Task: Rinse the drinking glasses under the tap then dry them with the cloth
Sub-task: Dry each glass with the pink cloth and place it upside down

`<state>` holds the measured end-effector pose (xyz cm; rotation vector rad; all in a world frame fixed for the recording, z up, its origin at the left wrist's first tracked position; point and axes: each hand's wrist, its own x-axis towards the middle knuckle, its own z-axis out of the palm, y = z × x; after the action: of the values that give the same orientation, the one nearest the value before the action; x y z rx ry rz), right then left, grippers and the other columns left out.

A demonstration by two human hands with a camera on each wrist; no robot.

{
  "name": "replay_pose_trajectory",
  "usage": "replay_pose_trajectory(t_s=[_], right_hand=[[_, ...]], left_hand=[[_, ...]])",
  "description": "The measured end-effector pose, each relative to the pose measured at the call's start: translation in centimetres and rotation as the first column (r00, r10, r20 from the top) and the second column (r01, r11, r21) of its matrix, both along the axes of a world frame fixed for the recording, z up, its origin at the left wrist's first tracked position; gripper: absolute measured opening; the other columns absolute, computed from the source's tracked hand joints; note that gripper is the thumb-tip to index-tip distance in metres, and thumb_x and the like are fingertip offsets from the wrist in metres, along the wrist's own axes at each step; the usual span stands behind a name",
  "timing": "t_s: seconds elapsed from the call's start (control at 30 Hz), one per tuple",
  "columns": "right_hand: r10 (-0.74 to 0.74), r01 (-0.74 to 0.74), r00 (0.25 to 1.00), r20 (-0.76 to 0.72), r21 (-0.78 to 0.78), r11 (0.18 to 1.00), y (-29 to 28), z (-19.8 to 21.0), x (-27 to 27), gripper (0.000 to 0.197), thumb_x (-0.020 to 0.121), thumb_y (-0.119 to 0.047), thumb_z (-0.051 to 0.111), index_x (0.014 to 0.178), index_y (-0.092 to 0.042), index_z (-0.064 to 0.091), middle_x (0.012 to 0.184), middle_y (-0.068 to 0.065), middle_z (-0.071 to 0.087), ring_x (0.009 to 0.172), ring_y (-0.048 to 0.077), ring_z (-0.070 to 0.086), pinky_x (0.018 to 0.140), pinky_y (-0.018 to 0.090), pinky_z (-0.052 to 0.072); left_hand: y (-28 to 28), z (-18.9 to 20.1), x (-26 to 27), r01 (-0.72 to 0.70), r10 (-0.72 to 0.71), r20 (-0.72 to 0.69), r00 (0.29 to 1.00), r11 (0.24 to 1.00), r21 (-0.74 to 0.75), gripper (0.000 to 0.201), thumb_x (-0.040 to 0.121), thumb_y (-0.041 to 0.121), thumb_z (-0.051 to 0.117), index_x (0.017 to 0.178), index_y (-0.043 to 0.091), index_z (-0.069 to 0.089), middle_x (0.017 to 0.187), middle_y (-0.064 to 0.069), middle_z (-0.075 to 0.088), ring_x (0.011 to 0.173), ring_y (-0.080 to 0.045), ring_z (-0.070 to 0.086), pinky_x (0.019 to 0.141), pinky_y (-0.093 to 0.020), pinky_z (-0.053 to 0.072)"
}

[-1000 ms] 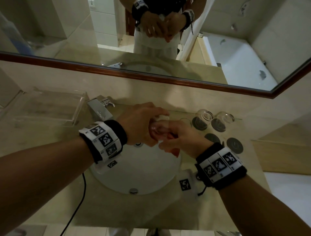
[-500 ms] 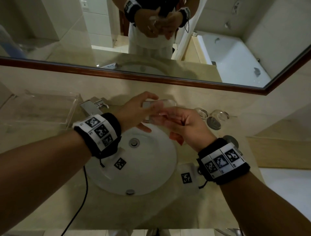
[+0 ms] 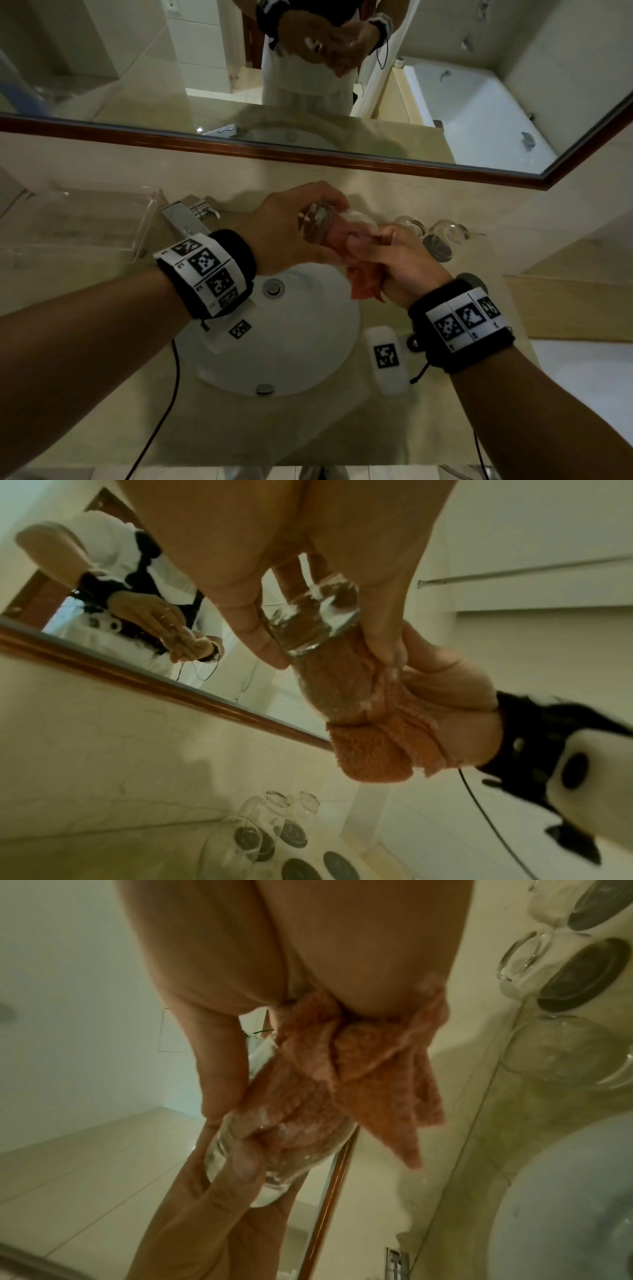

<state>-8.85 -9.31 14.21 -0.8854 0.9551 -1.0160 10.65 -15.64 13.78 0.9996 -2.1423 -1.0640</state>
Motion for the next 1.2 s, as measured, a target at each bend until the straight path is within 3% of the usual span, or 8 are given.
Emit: replay_pose_trajectory(t_s=[0.17, 0.27, 0.33, 0.5, 0.67, 0.8, 0.97, 1.2], right_hand=[[-0.064, 0.051, 0.991, -0.121, -0.111, 0.992, -0.2, 1.3, 0.5, 0.035, 0.093, 0.015, 0.047, 0.127, 0.01, 0.055, 0.056, -0.005, 0.071, 0.039, 0.002, 0.06, 0.04, 0.013, 0.045], [-0.123, 0.034, 0.932, -0.34, -0.257, 0.966, -0.7, 1.2, 0.5, 0.017, 0.089, 0.0, 0.067, 0.104, -0.003, 0.072, 0.062, 0.004, 0.071, 0.036, 0.01, 0.052, 0.035, 0.02, 0.038], [-0.109, 0.006, 0.922, -0.373, -0.266, 0.964, -0.8, 1.4, 0.6, 0.019, 0.083, -0.014, 0.074, 0.1, -0.005, 0.075, 0.076, 0.021, 0.072, 0.038, 0.016, 0.049, 0.037, 0.023, 0.035], [-0.008, -0.005, 0.989, -0.149, -0.088, 0.996, -1.1, 1.6, 0.2, 0.04, 0.087, 0.02, 0.054, 0.127, 0.016, 0.055, 0.068, -0.001, 0.075, 0.047, 0.002, 0.065, 0.046, 0.011, 0.049], [-0.045, 0.043, 0.996, -0.079, -0.023, 0.999, -1.8, 0.5, 0.3, 0.039, 0.081, 0.013, 0.059, 0.12, 0.014, 0.058, 0.073, 0.003, 0.077, 0.061, 0.009, 0.072, 0.057, 0.017, 0.055], [-0.076, 0.045, 0.965, -0.252, -0.127, 0.991, -2.0, 0.8, 0.5, 0.028, 0.085, -0.001, 0.067, 0.113, 0.001, 0.07, 0.08, 0.011, 0.078, 0.041, 0.014, 0.059, 0.037, 0.021, 0.044], [-0.047, -0.04, 0.927, -0.373, -0.222, 0.974, -2.0, 0.5, 1.0, 0.021, 0.08, -0.024, 0.078, 0.101, -0.023, 0.078, 0.095, 0.021, 0.076, 0.044, 0.026, 0.044, 0.042, 0.026, 0.036], [-0.015, 0.013, 0.995, -0.098, -0.014, 1.0, -2.1, 0.1, 0.9, 0.035, 0.08, 0.006, 0.063, 0.114, 0.01, 0.065, 0.08, 0.01, 0.077, 0.064, 0.016, 0.073, 0.059, 0.02, 0.057]], left_hand=[[0.0, 0.5, -0.4, -0.043, 0.097, -0.114, 0.989, 0.915, 0.402, 0.066, 0.073, 0.041, 0.078, 0.13, 0.024, 0.05, 0.118, 0.001, 0.063, 0.097, -0.016, 0.069, 0.081, -0.032, 0.062], [0.2, 0.8, -0.6, -0.009, 0.14, -0.153, 0.978, 0.766, 0.643, 0.063, 0.073, 0.062, 0.059, 0.122, 0.022, 0.06, 0.106, -0.008, 0.073, 0.074, -0.026, 0.073, 0.072, -0.04, 0.062], [0.0, 0.6, -0.8, -0.043, 0.183, -0.166, 0.969, 0.785, 0.618, 0.054, 0.075, 0.057, 0.062, 0.113, 0.018, 0.064, 0.095, -0.013, 0.073, 0.065, -0.023, 0.068, 0.067, -0.038, 0.06], [-0.7, -0.2, 0.1, 0.006, 0.023, -0.092, 0.995, 0.952, 0.305, 0.055, 0.072, 0.039, 0.085, 0.117, 0.025, 0.057, 0.11, -0.006, 0.066, 0.091, -0.024, 0.071, 0.075, -0.042, 0.062], [-0.9, -0.9, 0.6, 0.021, -0.017, -0.03, 0.999, 0.991, 0.135, 0.07, 0.067, 0.017, 0.09, 0.124, 0.036, 0.054, 0.12, 0.004, 0.06, 0.105, -0.018, 0.066, 0.085, -0.042, 0.06], [-0.6, 0.0, 0.6, -0.007, 0.061, -0.136, 0.989, 0.93, 0.366, 0.067, 0.073, 0.031, 0.082, 0.132, 0.031, 0.05, 0.124, -0.004, 0.06, 0.102, -0.025, 0.069, 0.079, -0.04, 0.063], [-0.4, 0.8, 0.3, -0.092, 0.213, -0.1, 0.972, 0.736, 0.671, 0.056, 0.084, 0.059, 0.056, 0.114, 0.012, 0.06, 0.097, -0.01, 0.069, 0.07, -0.023, 0.07, 0.066, -0.034, 0.06], [-0.5, -0.5, 1.6, -0.019, 0.015, 0.03, 0.999, 0.993, 0.12, 0.049, 0.077, 0.023, 0.084, 0.114, 0.028, 0.053, 0.108, 0.004, 0.063, 0.09, -0.016, 0.067, 0.074, -0.03, 0.059]])
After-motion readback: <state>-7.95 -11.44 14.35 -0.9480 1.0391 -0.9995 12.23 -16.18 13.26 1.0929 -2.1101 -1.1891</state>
